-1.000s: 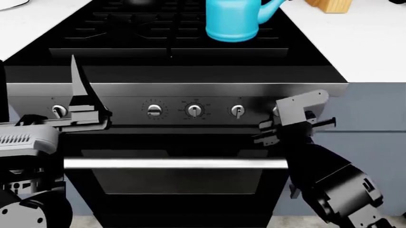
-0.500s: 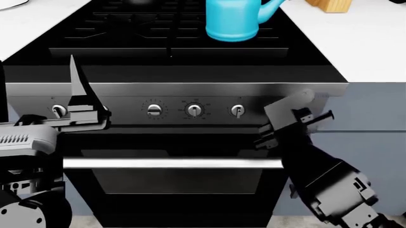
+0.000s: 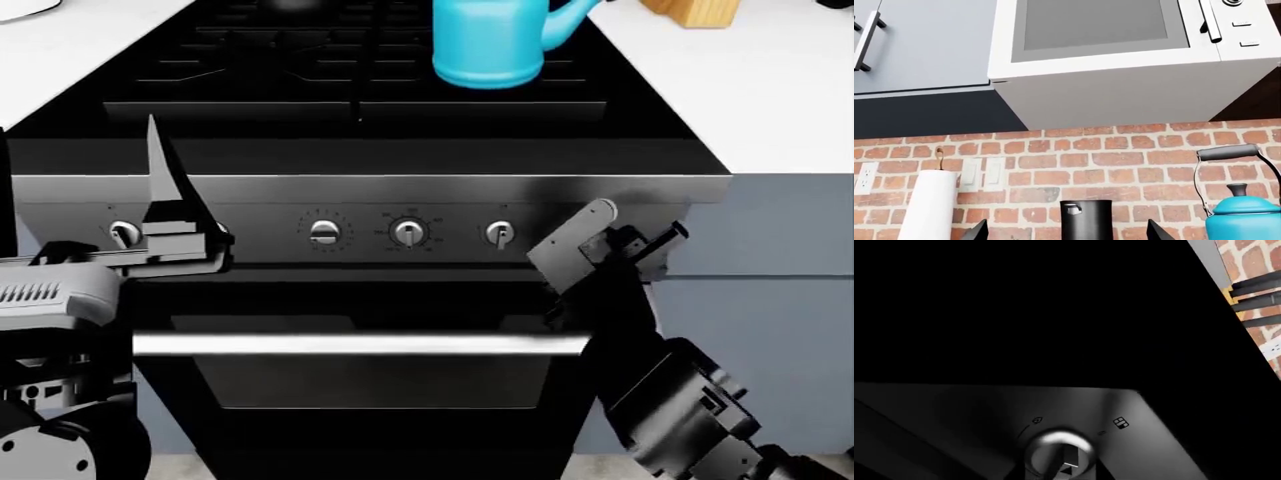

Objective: Pick the kettle from the counter and place it on a stove burner. Then turn the burner on.

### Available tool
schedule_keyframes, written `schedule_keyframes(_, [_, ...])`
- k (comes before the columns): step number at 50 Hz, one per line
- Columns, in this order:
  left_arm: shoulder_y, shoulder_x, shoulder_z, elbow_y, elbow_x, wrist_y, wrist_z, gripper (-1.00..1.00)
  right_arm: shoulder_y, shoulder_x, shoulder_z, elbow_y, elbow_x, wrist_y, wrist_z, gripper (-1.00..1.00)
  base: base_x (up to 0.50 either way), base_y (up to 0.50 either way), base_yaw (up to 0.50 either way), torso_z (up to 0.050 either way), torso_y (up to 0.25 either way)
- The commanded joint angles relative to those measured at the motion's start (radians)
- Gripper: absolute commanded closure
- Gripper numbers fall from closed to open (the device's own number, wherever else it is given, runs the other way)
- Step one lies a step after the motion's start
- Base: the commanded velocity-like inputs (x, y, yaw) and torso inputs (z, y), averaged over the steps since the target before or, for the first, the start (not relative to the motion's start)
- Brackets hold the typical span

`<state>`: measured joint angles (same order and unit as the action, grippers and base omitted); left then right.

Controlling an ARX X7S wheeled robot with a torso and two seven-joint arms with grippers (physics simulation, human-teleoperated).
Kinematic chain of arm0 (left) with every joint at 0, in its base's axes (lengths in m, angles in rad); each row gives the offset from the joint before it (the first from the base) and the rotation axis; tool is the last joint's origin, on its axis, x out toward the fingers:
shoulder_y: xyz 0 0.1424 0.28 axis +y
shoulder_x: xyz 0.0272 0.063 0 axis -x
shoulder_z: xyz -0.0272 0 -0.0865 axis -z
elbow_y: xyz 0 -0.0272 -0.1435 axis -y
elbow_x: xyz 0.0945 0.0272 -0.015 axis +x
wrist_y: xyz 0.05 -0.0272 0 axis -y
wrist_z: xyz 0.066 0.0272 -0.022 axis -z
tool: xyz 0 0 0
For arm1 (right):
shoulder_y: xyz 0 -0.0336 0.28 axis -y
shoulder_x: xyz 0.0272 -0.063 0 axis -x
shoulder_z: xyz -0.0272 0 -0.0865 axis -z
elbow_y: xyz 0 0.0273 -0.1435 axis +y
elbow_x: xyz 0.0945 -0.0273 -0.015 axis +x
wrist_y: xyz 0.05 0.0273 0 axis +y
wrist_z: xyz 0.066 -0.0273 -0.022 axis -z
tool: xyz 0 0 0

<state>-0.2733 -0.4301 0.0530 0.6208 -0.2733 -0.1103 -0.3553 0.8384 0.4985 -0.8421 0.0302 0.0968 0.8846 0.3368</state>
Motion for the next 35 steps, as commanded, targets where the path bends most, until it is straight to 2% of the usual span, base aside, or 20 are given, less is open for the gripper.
schedule_keyframes(1, [0.0,-0.002,0.002,0.0,-0.001,0.002,-0.002,-1.0,0.087,-0.044,-0.079,0.014,0.229,-0.055,-0.126,1.0,0.03,0.0,0.02,0.0,-0.012])
schedule_keyframes(6, [0.001,-0.003,0.002,0.0,-0.002,0.003,-0.002,-1.0,0.095,-0.041,-0.094,0.012,0.215,-0.049,-0.124,1.0,0.03,0.0,0.02,-0.002,-0.012])
schedule_keyframes(13, [0.002,-0.004,0.002,-0.003,-0.003,0.007,-0.003,-1.0,0.072,-0.01,-0.01,-0.068,0.254,-0.041,-0.075,1.0,0.02,0.0,0.02,0.0,-0.01])
schedule_keyframes(14, [0.002,-0.004,0.002,-0.003,-0.003,0.007,-0.003,-1.0,0.066,-0.001,0.003,-0.095,0.261,-0.031,-0.064,-1.0,0.01,0.0,0.01,0.0,0.0])
schedule_keyframes(22, [0.002,-0.006,0.003,-0.001,-0.004,0.006,-0.005,-1.0,0.022,0.052,0.065,-0.256,0.311,0.03,-0.014,-1.0,0.0,0.0,0.0,0.0,0.0])
schedule_keyframes(35, [0.003,-0.01,0.003,0.005,-0.008,0.004,-0.008,-1.0,-0.027,0.086,0.108,-0.403,0.349,0.095,0.045,-1.0,0.0,0.0,0.0,0.0,0.0])
